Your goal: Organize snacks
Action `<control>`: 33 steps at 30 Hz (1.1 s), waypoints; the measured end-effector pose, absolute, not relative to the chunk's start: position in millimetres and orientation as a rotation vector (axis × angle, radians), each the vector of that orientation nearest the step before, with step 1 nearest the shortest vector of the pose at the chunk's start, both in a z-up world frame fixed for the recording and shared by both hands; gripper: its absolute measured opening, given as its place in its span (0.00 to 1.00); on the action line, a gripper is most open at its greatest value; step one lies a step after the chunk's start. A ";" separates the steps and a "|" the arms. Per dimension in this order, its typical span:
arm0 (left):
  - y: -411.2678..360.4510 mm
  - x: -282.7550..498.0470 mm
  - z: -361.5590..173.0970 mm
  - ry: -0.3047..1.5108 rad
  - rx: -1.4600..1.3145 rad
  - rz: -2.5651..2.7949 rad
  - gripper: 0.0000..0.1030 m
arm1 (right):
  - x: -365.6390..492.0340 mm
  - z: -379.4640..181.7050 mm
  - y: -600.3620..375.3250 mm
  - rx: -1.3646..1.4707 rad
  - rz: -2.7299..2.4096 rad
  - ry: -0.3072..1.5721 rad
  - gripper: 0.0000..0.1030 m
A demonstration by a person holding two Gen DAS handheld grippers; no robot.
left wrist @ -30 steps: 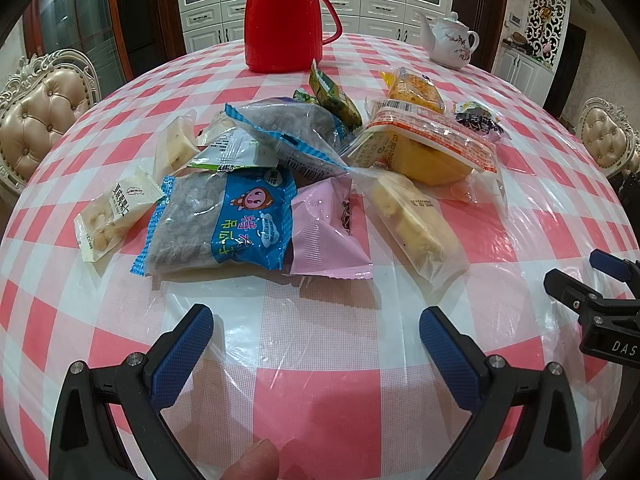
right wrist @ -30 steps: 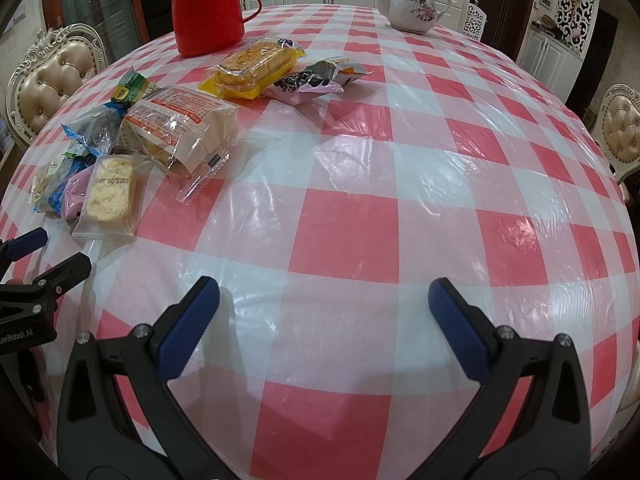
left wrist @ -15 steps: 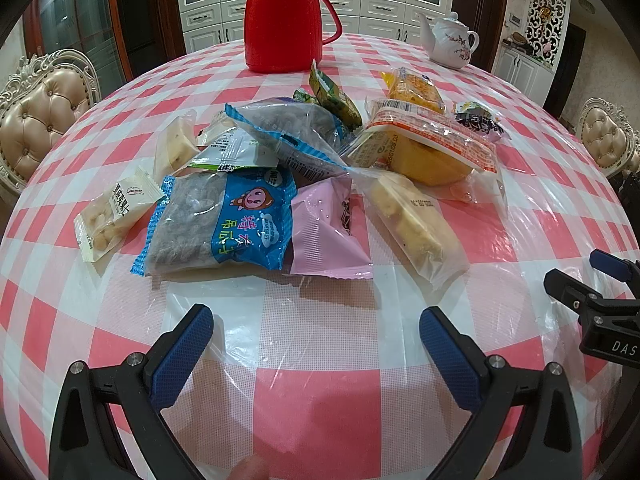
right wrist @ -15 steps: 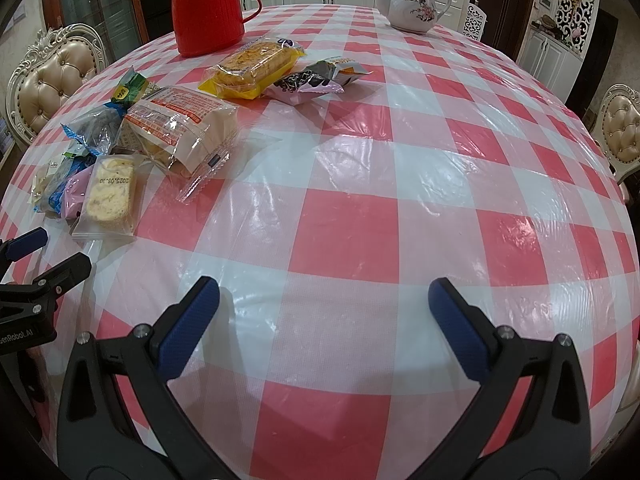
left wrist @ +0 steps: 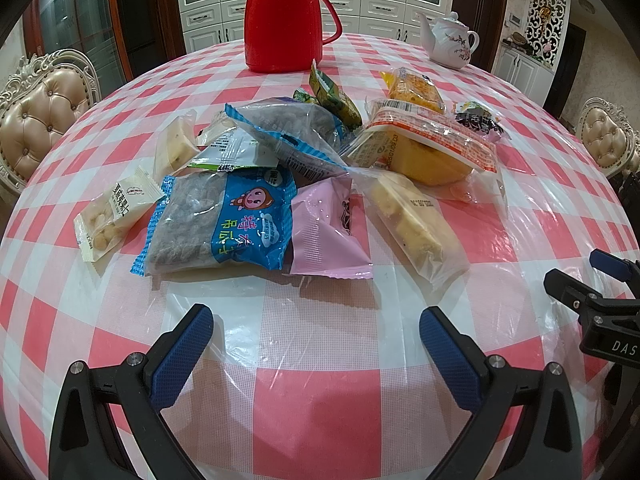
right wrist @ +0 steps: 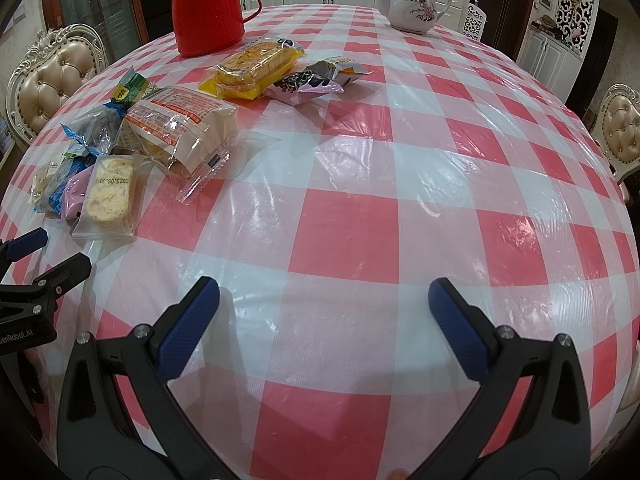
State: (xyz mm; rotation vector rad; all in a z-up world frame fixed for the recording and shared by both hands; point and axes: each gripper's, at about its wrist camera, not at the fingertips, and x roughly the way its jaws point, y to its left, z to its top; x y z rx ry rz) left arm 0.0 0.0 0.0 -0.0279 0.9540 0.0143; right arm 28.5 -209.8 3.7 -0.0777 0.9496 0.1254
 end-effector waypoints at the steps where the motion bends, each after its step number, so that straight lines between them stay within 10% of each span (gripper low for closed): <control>1: 0.0 0.0 0.0 0.954 -0.028 0.014 1.00 | 28.5 3.8 -209.9 -0.078 0.125 0.950 1.00; 33: -0.1 0.0 0.0 0.954 -0.027 0.015 1.00 | 36.8 3.7 -210.4 -0.118 0.197 0.962 1.00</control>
